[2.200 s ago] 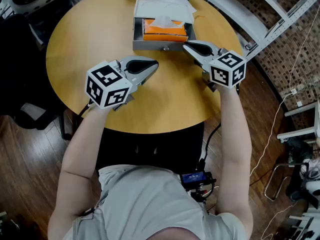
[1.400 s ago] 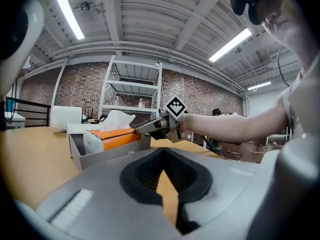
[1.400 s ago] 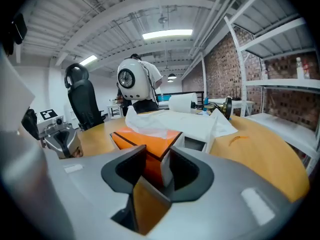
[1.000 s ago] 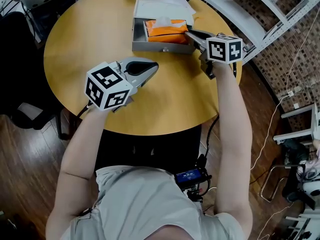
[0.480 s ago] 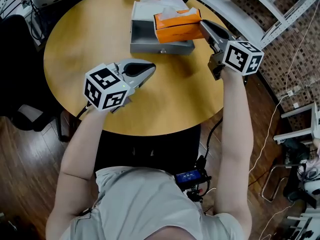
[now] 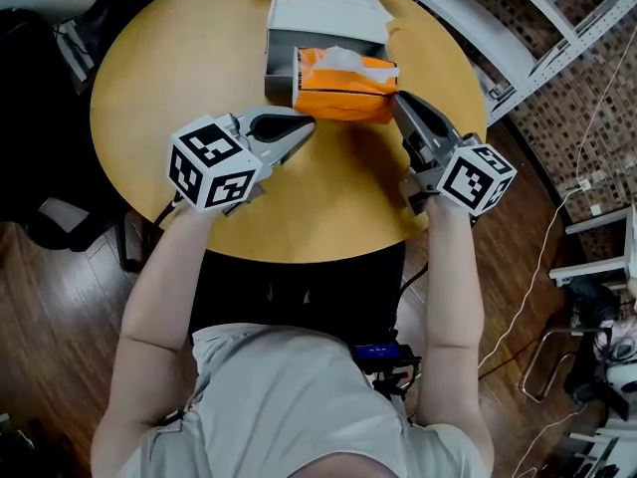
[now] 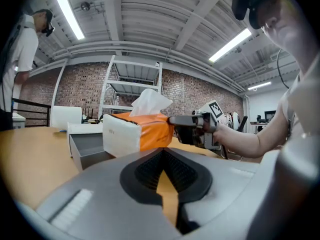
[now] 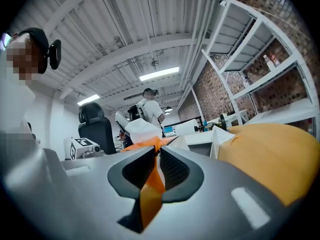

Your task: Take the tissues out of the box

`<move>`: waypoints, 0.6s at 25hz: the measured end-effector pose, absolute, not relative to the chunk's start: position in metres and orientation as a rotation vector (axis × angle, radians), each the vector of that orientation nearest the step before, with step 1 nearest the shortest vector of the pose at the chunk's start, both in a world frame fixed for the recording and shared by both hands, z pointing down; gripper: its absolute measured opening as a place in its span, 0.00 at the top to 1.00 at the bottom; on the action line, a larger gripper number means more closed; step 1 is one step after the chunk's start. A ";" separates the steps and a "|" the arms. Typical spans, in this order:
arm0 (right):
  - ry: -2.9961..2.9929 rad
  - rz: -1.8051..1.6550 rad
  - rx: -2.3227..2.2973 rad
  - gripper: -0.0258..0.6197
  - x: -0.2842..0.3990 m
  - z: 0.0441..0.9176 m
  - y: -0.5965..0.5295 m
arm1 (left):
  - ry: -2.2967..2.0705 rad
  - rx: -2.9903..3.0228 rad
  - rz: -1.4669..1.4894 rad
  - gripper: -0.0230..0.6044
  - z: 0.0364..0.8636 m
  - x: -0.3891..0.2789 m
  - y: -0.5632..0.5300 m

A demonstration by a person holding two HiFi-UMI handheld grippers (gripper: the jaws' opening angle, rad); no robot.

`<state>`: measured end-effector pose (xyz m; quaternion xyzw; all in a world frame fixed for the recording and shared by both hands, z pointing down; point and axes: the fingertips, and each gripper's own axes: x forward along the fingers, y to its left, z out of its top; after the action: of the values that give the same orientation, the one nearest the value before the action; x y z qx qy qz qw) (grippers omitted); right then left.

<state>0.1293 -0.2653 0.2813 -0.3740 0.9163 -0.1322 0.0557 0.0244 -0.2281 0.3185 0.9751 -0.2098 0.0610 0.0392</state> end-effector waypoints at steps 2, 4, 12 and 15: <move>2.799 -0.382 -1.140 0.90 0.128 0.281 -0.254 | -0.645 2.988 0.187 0.96 0.317 0.024 -0.227; 2.835 -0.348 -1.170 0.90 0.126 0.283 -0.245 | -0.637 2.990 0.187 0.96 0.316 0.023 -0.226; 2.973 -0.336 -1.262 0.86 0.127 0.328 -0.250 | -0.524 3.022 0.185 0.96 0.319 0.030 -0.208; 2.943 -0.281 -1.317 0.77 0.141 0.330 -0.254 | -0.520 3.020 0.187 0.96 0.319 0.031 -0.207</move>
<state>0.1408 -0.2542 0.3297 -0.4065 0.9083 -0.0869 -0.0474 0.0308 -0.2073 0.3192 0.9830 -0.1694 0.0610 0.0358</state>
